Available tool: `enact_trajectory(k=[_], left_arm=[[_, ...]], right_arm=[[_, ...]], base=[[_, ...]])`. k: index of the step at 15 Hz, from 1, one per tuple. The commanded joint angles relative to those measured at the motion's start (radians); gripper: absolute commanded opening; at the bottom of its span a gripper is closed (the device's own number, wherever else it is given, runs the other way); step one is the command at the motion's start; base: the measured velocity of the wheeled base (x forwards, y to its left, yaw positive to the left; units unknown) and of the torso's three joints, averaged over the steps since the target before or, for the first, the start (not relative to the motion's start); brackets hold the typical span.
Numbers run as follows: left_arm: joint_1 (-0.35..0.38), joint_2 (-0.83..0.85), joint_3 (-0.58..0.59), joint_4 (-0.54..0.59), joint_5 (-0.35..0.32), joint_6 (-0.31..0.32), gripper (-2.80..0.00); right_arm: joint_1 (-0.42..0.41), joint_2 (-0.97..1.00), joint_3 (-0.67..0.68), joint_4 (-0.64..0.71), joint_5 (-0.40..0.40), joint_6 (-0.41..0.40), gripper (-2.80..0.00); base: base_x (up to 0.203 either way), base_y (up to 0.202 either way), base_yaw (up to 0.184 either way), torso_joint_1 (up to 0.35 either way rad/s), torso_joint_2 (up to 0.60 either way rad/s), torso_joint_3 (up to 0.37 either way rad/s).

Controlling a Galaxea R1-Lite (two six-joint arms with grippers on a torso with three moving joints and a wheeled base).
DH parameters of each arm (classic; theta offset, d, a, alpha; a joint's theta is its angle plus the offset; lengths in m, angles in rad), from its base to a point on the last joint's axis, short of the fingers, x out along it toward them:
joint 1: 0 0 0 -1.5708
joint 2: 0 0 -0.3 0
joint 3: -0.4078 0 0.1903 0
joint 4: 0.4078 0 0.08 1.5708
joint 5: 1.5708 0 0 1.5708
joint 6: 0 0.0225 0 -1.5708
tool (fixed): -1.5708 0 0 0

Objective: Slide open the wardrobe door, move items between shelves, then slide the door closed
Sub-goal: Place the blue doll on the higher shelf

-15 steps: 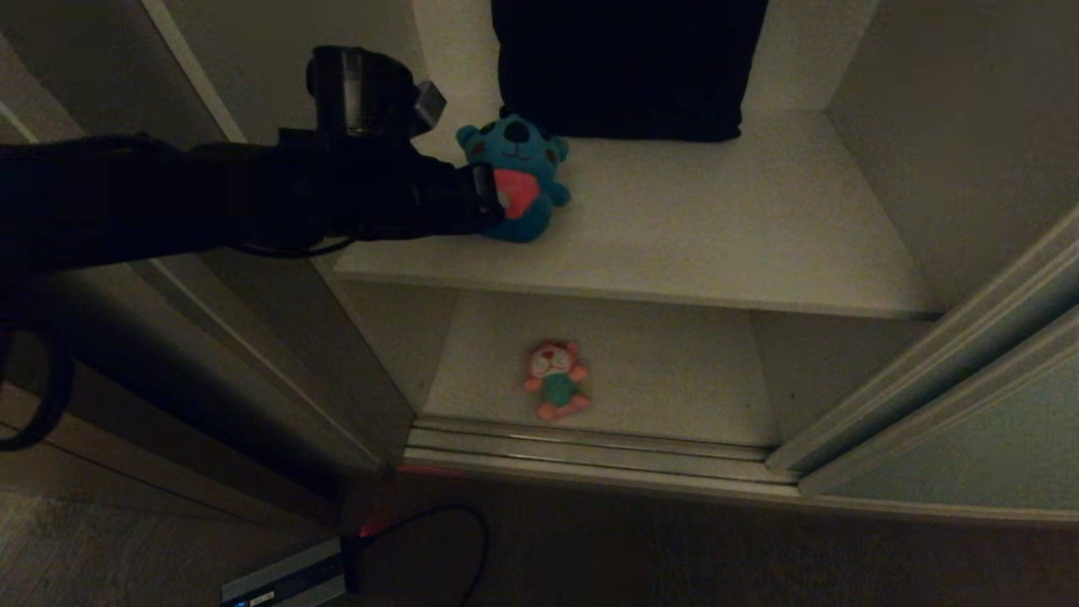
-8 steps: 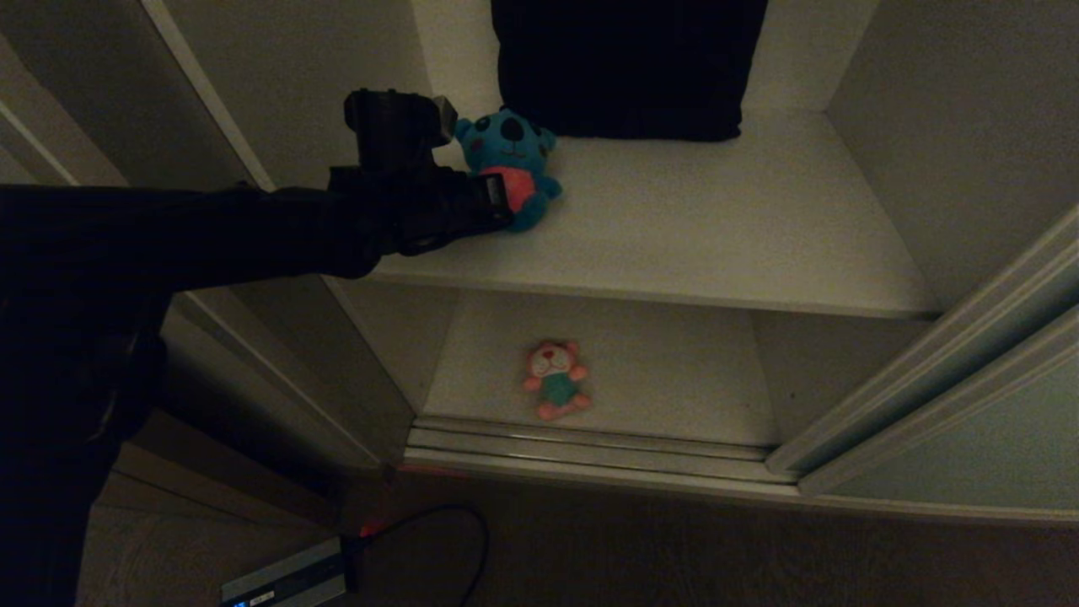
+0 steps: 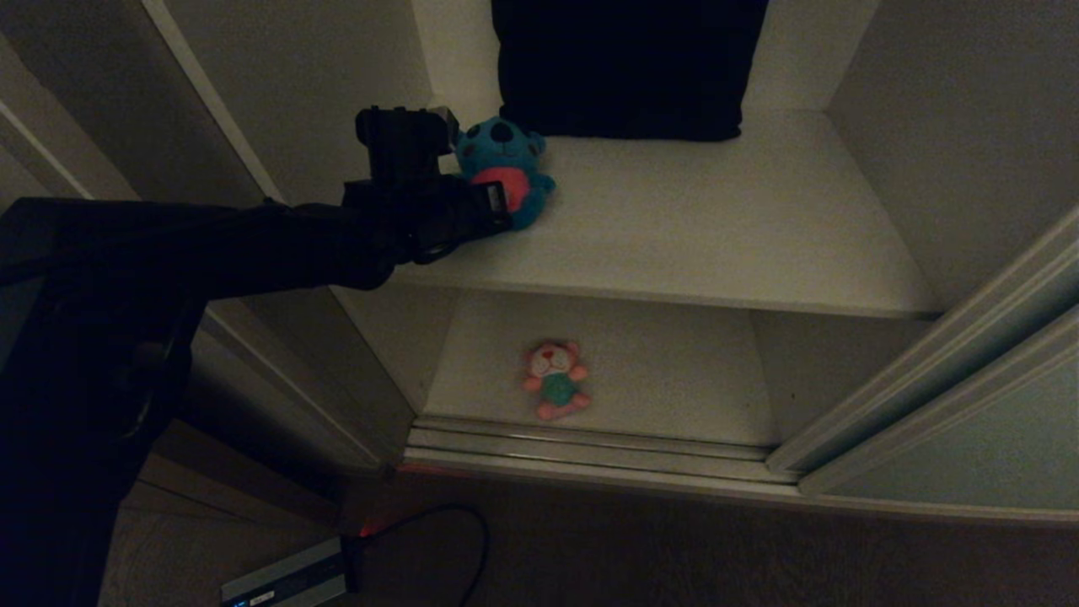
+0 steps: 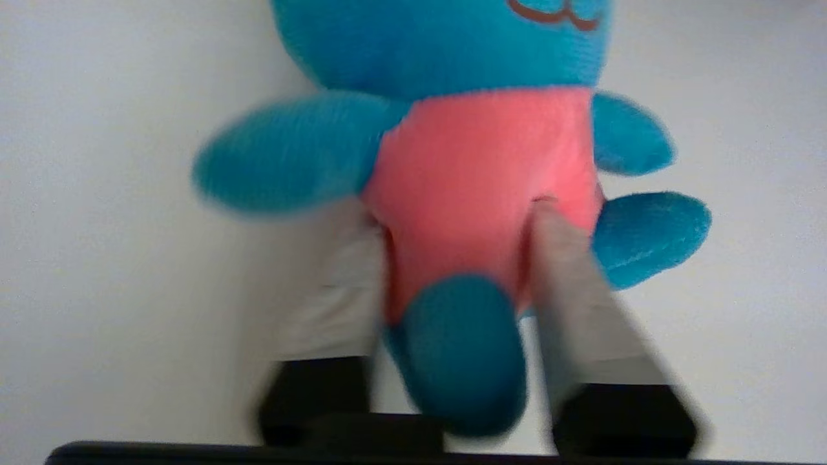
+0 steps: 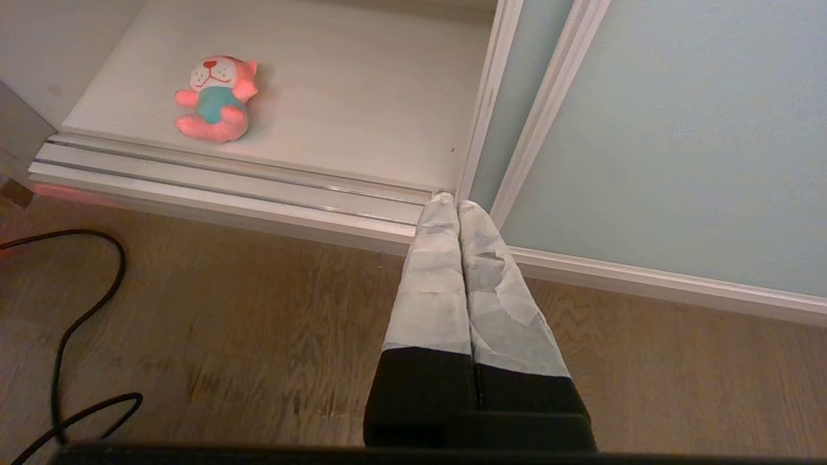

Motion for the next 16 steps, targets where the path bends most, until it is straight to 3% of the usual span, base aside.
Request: enact_trajectory(k=[1,10,11,16], left_arm=[[0.000,-0.012,-0.007,-0.014,0.001,-0.005,0.00],[-0.033,-0.271,0.039,0.005,-0.017,0.022,0.00],[-0.043,-0.319,0.080,0.006,-0.014,0.031,-2.80],[-0.114,-0.601,0.418,0.008,-0.032,0.161,-2.80]], right_arm=[[-0.001,-0.001,0.003,0.000,0.000,0.000,-2.80],[0.001,-0.001,0.003,0.000,0.000,0.000,-2.80],[-0.001,-0.001,0.003,0.000,0.000,-0.001,-2.80],[0.001,-0.001,0.003,0.000,0.000,-0.001,-2.80]], base=[[0.000,0.000,0.000,0.000,0.00,0.000],[0.000,0.000,0.000,0.000,0.00,0.000],[0.000,0.000,0.000,0.000,0.00,0.000],[0.000,0.000,0.000,0.000,0.00,0.000]])
